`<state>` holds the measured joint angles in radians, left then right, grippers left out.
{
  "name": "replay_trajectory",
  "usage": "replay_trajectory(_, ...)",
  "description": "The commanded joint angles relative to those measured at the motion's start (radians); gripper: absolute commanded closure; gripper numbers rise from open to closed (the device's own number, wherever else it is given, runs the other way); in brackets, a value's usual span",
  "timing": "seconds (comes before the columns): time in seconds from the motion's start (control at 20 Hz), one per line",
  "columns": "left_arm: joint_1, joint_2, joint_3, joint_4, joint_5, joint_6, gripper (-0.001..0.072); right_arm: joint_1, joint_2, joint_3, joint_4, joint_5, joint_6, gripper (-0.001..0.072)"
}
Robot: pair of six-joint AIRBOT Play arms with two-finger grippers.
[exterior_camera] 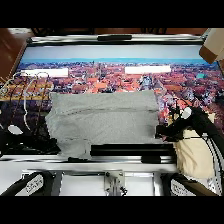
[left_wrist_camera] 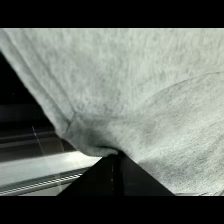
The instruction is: Fold the shirts.
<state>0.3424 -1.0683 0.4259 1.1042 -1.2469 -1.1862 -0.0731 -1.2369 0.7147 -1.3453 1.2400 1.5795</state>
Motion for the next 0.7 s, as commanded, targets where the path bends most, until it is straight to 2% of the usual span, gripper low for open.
replay_trajectory(0.0,0.0,0.002,0.001,0.003,0.018,0.0,0.0665,0.0,-0.001,-0.027,0.013,-0.052,0.029,0.0115)
replay_trajectory(0.2,0.0,0.002,0.001,0.003,0.022,0.0,0.0665,0.0,-0.001,-0.027,0.045,-0.06,0.035,0.0117)
replay_trajectory(0.3,0.0,0.002,0.001,0.003,0.024,0.0,0.0665,0.0,-0.001,-0.027,0.055,-0.061,0.035,0.0221)
replay_trajectory(0.5,0.0,0.002,0.001,0.003,0.025,0.001,0.0665,0.064,-0.001,-0.027,0.045,-0.063,0.031,0.0222)
replay_trajectory(0.55,0.0,0.002,0.004,0.003,0.024,0.0,0.0665,0.092,0.0,-0.027,0.027,-0.062,0.031,0.0267)
replay_trajectory(0.6,0.0,0.002,0.012,0.003,0.024,0.0,0.0665,0.111,0.0,-0.027,0.001,-0.056,0.037,0.0432)
replay_trajectory(0.65,0.0,0.002,0.024,0.003,0.024,0.001,0.0665,0.12,0.0,-0.027,-0.021,-0.047,0.047,0.0557)
